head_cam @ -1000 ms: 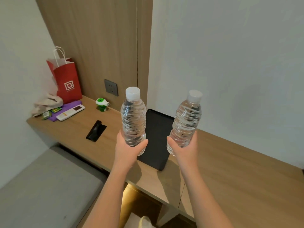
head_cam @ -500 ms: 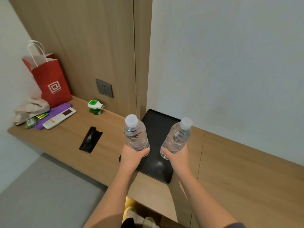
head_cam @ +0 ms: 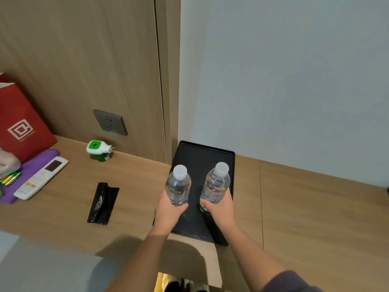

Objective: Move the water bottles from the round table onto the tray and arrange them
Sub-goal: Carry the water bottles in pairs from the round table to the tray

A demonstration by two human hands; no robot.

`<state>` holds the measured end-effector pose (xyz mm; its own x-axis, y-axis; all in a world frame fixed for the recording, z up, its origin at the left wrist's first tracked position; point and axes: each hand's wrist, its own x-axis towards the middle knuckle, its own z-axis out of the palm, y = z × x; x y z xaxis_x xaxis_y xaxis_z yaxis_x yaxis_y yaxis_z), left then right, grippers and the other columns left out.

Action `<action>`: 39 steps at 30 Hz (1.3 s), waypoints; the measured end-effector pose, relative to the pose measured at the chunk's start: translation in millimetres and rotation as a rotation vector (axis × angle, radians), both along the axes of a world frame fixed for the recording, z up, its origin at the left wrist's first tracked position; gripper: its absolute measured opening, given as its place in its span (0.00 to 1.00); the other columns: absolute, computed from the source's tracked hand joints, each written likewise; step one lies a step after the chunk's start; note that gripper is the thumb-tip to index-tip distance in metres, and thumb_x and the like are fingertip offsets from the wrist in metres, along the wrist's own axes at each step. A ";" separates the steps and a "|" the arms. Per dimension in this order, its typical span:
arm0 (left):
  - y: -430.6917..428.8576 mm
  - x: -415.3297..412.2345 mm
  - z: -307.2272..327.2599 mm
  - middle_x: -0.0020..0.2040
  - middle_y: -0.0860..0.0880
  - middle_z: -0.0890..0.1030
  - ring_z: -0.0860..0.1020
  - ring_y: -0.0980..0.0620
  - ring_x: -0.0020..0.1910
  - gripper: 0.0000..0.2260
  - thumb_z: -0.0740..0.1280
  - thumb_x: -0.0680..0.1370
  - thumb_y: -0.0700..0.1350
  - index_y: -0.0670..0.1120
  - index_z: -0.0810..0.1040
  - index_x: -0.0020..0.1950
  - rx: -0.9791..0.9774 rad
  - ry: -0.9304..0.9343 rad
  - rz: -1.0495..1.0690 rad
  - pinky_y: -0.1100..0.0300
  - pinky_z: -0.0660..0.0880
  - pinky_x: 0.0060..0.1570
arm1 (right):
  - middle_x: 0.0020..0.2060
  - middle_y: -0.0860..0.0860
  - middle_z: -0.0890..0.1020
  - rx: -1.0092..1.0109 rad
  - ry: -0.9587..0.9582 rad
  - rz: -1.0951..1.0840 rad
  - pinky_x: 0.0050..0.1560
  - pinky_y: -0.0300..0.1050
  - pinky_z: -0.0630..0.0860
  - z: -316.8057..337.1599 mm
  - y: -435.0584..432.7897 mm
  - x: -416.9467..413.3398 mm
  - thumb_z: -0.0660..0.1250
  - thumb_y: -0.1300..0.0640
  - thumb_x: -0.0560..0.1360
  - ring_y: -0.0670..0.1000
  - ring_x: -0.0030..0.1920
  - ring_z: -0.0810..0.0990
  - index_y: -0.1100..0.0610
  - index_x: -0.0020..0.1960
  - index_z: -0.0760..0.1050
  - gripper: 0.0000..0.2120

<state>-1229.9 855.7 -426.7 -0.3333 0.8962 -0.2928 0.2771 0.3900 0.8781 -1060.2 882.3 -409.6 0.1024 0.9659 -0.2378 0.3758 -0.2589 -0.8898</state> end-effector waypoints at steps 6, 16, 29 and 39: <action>11.2 -8.8 -17.6 0.58 0.52 0.79 0.78 0.53 0.58 0.32 0.78 0.62 0.45 0.51 0.72 0.63 -0.027 -0.002 -0.027 0.52 0.74 0.60 | 0.53 0.44 0.81 -0.022 -0.023 -0.057 0.55 0.42 0.76 -11.7 -0.5 -9.2 0.79 0.60 0.63 0.43 0.53 0.80 0.48 0.60 0.71 0.30; 9.5 -15.7 -23.1 0.62 0.48 0.76 0.74 0.49 0.63 0.34 0.78 0.63 0.43 0.47 0.69 0.67 0.006 0.047 -0.120 0.49 0.71 0.64 | 0.54 0.43 0.81 -0.043 -0.066 -0.024 0.54 0.35 0.74 -26.0 -6.3 -6.0 0.79 0.58 0.63 0.40 0.54 0.79 0.49 0.62 0.71 0.31; 58.6 -12.7 -9.9 0.57 0.48 0.76 0.76 0.46 0.57 0.25 0.77 0.68 0.49 0.46 0.74 0.63 -0.063 0.344 -0.112 0.56 0.71 0.54 | 0.47 0.40 0.81 -0.070 -0.180 -0.035 0.51 0.35 0.71 -36.7 32.8 -10.1 0.79 0.57 0.67 0.43 0.50 0.79 0.50 0.60 0.74 0.24; 123.7 -9.4 -9.2 0.57 0.47 0.79 0.77 0.46 0.56 0.22 0.75 0.71 0.46 0.45 0.73 0.62 -0.006 0.311 -0.100 0.52 0.73 0.57 | 0.54 0.48 0.83 -0.045 -0.180 -0.048 0.57 0.43 0.76 -36.1 101.3 -18.7 0.78 0.58 0.69 0.48 0.55 0.80 0.54 0.65 0.73 0.28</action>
